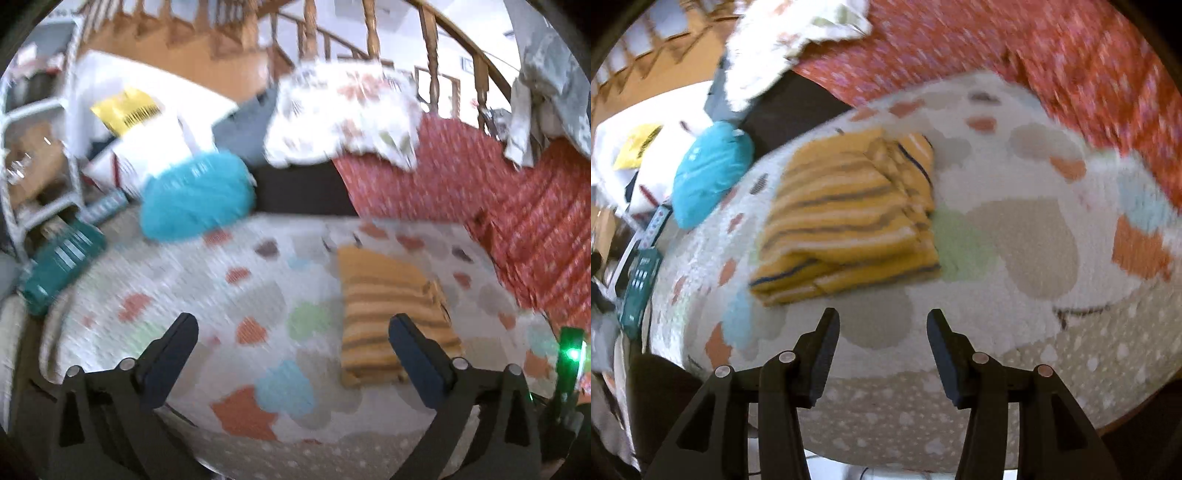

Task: Fold small clothes
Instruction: 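Open both grippers and lift them away from the folded sweater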

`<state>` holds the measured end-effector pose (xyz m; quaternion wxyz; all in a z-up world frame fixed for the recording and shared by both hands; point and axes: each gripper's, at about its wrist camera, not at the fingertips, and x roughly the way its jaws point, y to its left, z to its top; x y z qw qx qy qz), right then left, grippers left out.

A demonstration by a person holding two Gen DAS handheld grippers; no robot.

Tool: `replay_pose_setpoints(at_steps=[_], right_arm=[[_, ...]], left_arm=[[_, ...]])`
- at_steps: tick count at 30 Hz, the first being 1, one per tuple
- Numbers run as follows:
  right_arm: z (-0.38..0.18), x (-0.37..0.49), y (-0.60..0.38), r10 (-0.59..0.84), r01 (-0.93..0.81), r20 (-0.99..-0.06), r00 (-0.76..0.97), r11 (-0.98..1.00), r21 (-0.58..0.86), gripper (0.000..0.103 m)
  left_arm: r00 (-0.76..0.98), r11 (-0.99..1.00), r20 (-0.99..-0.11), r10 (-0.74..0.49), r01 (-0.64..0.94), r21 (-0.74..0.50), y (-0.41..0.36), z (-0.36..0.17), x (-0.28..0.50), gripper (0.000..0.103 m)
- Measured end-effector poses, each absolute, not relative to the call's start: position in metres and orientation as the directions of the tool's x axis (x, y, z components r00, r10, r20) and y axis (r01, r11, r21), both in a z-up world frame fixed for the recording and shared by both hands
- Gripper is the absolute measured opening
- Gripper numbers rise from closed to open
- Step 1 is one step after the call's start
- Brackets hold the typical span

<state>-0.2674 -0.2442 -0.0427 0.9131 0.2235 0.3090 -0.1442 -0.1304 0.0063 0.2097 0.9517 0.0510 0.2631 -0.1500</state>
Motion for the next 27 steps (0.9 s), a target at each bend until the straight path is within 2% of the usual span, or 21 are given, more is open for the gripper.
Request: replay_pose_setpoints(at_steps=[3, 5, 9, 12, 14, 19, 27], right_arm=[[-0.015, -0.275, -0.227, -0.152, 0.375, -0.574, 0.804, 0.880, 0.292, 0.060], [-0.005, -0.277, -0.220, -0.153, 0.367, -0.547, 0.823, 0.878, 0.306, 0.067], [-0.003, -0.270, -0.200, -0.152, 0.342, -0.549, 0.822, 0.902, 0.263, 0.070], [-0.019, -0.260, -0.193, -0.166, 0.340, -0.599, 0.783, 0.921, 0.190, 0.070], [-0.029, -0.253, -0.196, -0.146, 0.340, -0.630, 0.763, 0.919, 0.199, 0.070], [-0.050, -0.242, -0.209, -0.149, 0.368, -0.679, 0.719, 0.910, 0.190, 0.070], [-0.077, -0.233, -0.233, -0.163, 0.440, -0.742, 0.651, 0.877, 0.194, 0.070]], left_arm=[[0.871, 0.974, -0.463, -0.165, 0.219, 0.064, 0.012, 0.237, -0.134, 0.103], [0.870, 0.978, -0.470, -0.147, 0.198, 0.060, 0.015, 0.243, -0.129, 0.103], [0.767, 0.972, -0.624, -0.152, 0.230, 0.047, 0.013, 0.222, -0.105, 0.103], [0.672, 0.968, -0.728, -0.138, 0.249, 0.045, 0.005, 0.193, -0.088, 0.103], [0.609, 0.963, -0.784, -0.125, 0.263, 0.051, -0.007, 0.173, -0.081, 0.103], [0.489, 0.943, -0.866, -0.106, 0.327, 0.069, -0.037, 0.126, -0.080, 0.103], [0.418, 0.911, -0.904, -0.089, 0.402, 0.096, -0.067, 0.097, -0.080, 0.103]])
